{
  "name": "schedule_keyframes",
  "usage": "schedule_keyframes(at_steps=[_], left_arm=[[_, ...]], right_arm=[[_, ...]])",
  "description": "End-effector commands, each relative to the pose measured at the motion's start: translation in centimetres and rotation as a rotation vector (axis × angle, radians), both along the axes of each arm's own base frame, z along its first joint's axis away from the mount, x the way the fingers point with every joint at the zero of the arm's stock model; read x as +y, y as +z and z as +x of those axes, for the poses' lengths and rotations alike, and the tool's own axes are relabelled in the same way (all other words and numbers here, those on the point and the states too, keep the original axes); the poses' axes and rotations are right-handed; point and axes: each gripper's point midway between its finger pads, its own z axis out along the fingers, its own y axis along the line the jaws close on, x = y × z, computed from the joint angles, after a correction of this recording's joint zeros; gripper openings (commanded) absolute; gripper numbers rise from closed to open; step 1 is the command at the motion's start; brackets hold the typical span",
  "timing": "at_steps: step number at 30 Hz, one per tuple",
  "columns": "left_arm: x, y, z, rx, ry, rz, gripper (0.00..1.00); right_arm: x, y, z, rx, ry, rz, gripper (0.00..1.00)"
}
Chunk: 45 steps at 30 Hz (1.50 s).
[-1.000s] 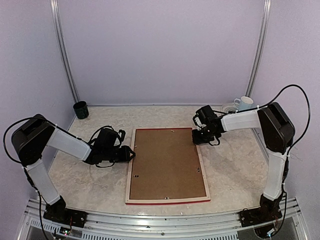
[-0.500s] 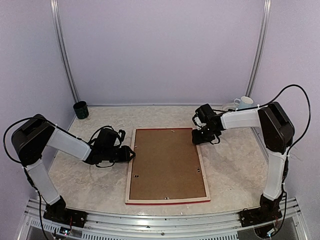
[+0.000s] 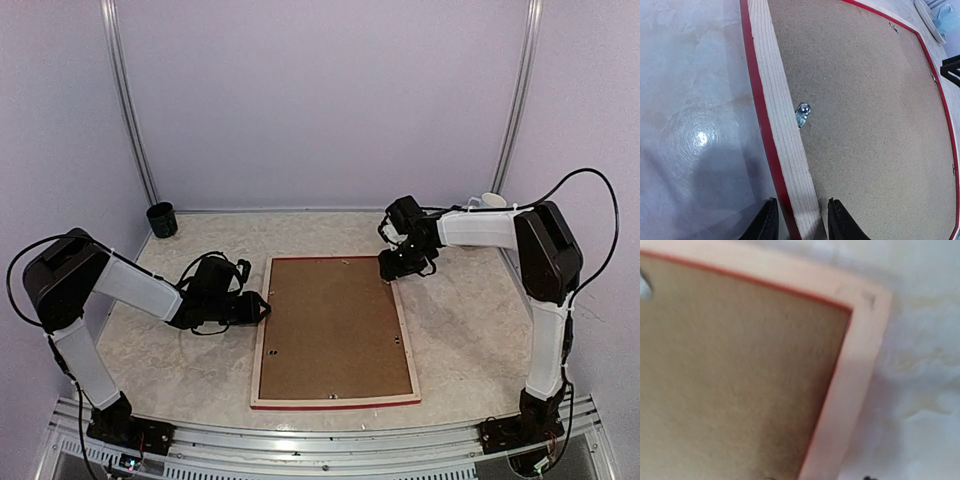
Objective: Put the photo into the frame
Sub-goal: Press the fastener onto the backboard.
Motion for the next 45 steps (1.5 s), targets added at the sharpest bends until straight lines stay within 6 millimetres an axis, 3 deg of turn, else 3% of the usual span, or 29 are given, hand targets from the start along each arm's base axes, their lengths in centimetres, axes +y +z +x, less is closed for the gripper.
schedule_keyframes(at_steps=[1, 9, 19, 32, 34, 36, 40, 45], left_arm=[[0.8, -1.4, -0.9, 0.053, -0.002, 0.029, 0.35], [0.8, -1.4, -0.9, 0.053, 0.002, 0.03, 0.34], [0.8, -1.5, -0.9, 0.055, 0.003, 0.03, 0.35], [0.9, -1.5, -1.0, 0.056, 0.004, 0.031, 0.35], [0.9, -1.5, -1.0, 0.054, 0.006, 0.03, 0.35], [0.9, -1.4, -0.9, 0.051, 0.007, 0.031, 0.35], [1.2, -1.1, -0.8, 0.042, 0.018, 0.033, 0.46], [1.4, -0.1, -0.7, 0.01, 0.032, 0.011, 0.52]], right_arm=[[0.4, -2.1, -1.2, 0.075, 0.045, -0.022, 0.53], [-0.2, -3.4, -1.6, 0.088, 0.042, -0.053, 0.48], [-0.8, -3.0, -1.7, 0.067, 0.032, -0.065, 0.36], [-0.6, -1.8, -1.6, 0.038, 0.031, -0.047, 0.29], [-0.5, -1.6, -1.5, 0.04, 0.034, -0.035, 0.32], [-0.2, -1.3, -1.5, 0.037, 0.036, -0.02, 0.42], [0.1, 0.1, -1.7, 0.015, 0.032, 0.019, 0.59], [0.0, 2.3, -2.6, -0.016, 0.024, 0.072, 0.67]])
